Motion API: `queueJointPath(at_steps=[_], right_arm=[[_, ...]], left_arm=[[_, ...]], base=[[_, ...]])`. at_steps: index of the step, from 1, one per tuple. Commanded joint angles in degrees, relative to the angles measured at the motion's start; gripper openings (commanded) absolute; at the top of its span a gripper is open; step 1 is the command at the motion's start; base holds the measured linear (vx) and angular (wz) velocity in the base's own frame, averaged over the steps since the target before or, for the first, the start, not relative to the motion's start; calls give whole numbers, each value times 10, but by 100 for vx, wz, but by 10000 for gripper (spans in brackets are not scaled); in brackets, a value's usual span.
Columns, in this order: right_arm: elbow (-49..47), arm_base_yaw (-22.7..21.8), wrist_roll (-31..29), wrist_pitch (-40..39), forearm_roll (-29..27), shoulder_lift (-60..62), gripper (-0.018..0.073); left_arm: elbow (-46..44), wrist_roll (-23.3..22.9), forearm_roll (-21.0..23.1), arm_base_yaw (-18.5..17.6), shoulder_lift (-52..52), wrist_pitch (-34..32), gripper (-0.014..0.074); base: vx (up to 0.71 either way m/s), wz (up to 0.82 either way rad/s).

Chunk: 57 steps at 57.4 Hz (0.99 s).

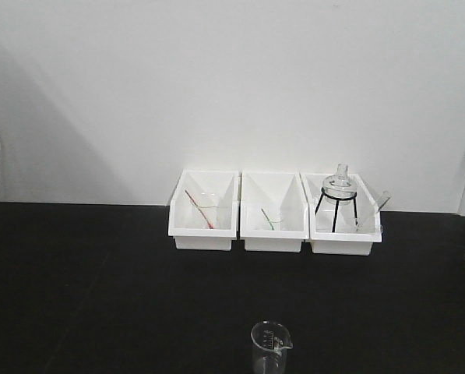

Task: Pick beaker and place in left cabinet
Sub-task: 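Move the right gripper toward the clear glass beaker on the bench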

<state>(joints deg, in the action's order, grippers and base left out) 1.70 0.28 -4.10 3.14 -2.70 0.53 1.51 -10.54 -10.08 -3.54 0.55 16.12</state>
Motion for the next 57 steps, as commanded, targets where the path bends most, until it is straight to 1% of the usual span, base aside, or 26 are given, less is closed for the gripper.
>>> queueJointPath(at_steps=[1,57], right_arm=[[3,-3,-2,-46,1,1,-8],[3,-3,-2,-52,4,1,-8]], left_arm=[[-5,-2,1,0,10,-48,4],[-5,-2,1,0,10,-48,4]], base=[[0,0],[0,0]])
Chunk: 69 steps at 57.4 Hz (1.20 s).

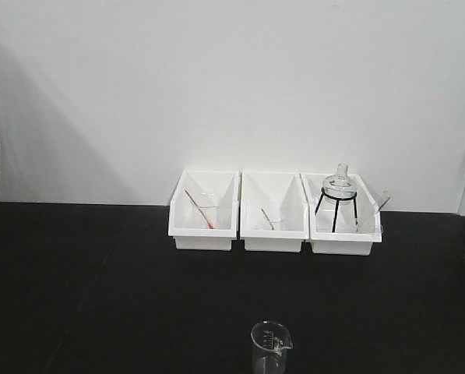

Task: Pick beaker and place in left cabinet
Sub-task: 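Move the right gripper toward the clear glass beaker on the bench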

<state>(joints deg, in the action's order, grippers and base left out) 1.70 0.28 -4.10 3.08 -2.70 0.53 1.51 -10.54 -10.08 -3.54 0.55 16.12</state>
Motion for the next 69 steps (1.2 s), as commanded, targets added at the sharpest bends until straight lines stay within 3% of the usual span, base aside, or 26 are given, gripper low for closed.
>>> queueJointPath(at_steps=[1,15,27,44,53,69], right_arm=[[3,-3,-2,-52,4,1,-8],[-33,-3,8,-75,2,-16,-8],[-84,-3,-1,-58,4,-121,-3],[-84,-3,3,-96,3,-285,44],[-84,-3,4,-138,2,-361,144],[-84,-3,4,-322,3,-483,473]], left_arm=[[-5,-2,1,0,10,-48,4],[-5,-2,1,0,10,-48,4],[-5,-2,1,0,10,-48,4],[-5,-2,1,0,10,-48,4],[-5,-2,1,0,10,-48,4],[-5,-2,1,0,10,-48,4]], base=[[0,0],[0,0],[0,0],[0,0],[0,0],[0,0]])
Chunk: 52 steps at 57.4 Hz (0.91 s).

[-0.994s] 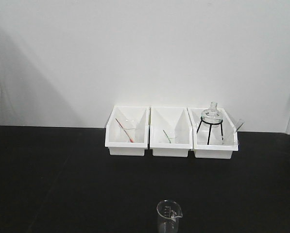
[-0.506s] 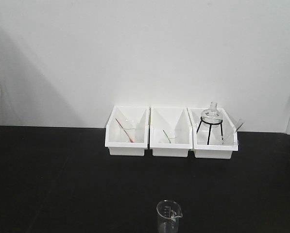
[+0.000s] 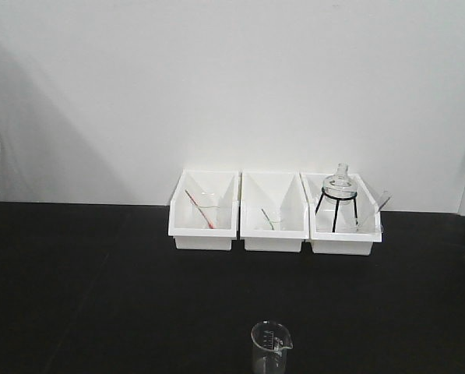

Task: Pick beaker and place in left cabinet
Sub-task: 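Move the right gripper toward the clear glass beaker on the bench, then close the right gripper around the clear glass beaker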

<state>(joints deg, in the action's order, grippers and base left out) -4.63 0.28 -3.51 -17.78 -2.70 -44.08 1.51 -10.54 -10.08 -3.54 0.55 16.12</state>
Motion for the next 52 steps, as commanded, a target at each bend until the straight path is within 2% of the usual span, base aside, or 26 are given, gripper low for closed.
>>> queueJointPath(at_steps=[1,6,12,20,25,32,46,52], right_arm=[[-20,-3,-2,-124,4,-45,489],[-20,-2,1,-174,30,-86,560],[-21,-2,16,-225,126,-146,613],[-42,-2,87,-303,263,-243,622],[-63,-2,103,-343,304,-303,621],[-98,-2,103,-385,343,-389,621],[-153,-1,103,-494,378,-526,621],[-181,25,103,-508,381,-566,621]], left_arm=[[-5,-2,1,0,10,-48,4],[-5,-2,1,0,10,-48,4],[-5,-2,1,0,10,-48,4],[-5,-2,1,0,10,-48,4],[-5,-2,1,0,10,-48,4],[-5,-2,1,0,10,-48,4],[-5,-2,1,0,10,-48,4],[-5,-2,1,0,10,-48,4]], base=[[0,0],[0,0],[0,0],[0,0],[0,0],[0,0],[0,0],[0,0]])
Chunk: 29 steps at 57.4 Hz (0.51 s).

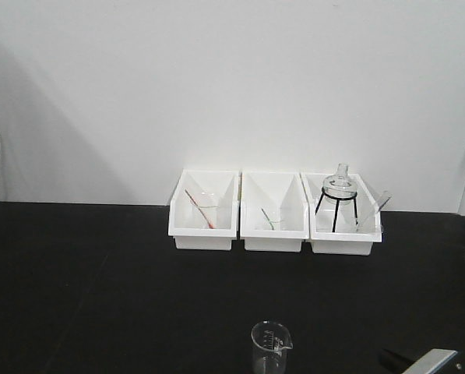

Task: Pick beaker and place in left cabinet
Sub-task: 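Close the right gripper around the clear glass beaker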

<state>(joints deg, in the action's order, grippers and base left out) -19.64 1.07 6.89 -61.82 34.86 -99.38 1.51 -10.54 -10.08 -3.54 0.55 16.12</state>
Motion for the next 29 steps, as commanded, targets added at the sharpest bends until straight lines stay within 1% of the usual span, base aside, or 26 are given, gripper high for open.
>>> queueJointPath(at_steps=[1,6,12,14,17,25,29], right_arm=[[-36,23,-1,-67,5,-18,621],[-70,68,-9,-64,-8,-48,621],[-107,107,-12,-57,-65,-78,621],[-116,114,-10,-57,-81,-85,620],[-131,125,1,-53,-90,-97,619],[-163,143,0,-22,-93,-119,618],[-186,143,-1,-13,-94,-132,618]], left_arm=[[-5,-2,1,0,10,-48,4],[-5,-2,1,0,10,-48,4],[-5,-2,1,0,10,-48,4],[-5,-2,1,0,10,-48,4],[-5,-2,1,0,10,-48,4],[-5,-2,1,0,10,-48,4],[-5,-2,1,0,10,-48,4]], base=[[0,0],[0,0],[0,0],[0,0],[0,0],[0,0],[0,0]])
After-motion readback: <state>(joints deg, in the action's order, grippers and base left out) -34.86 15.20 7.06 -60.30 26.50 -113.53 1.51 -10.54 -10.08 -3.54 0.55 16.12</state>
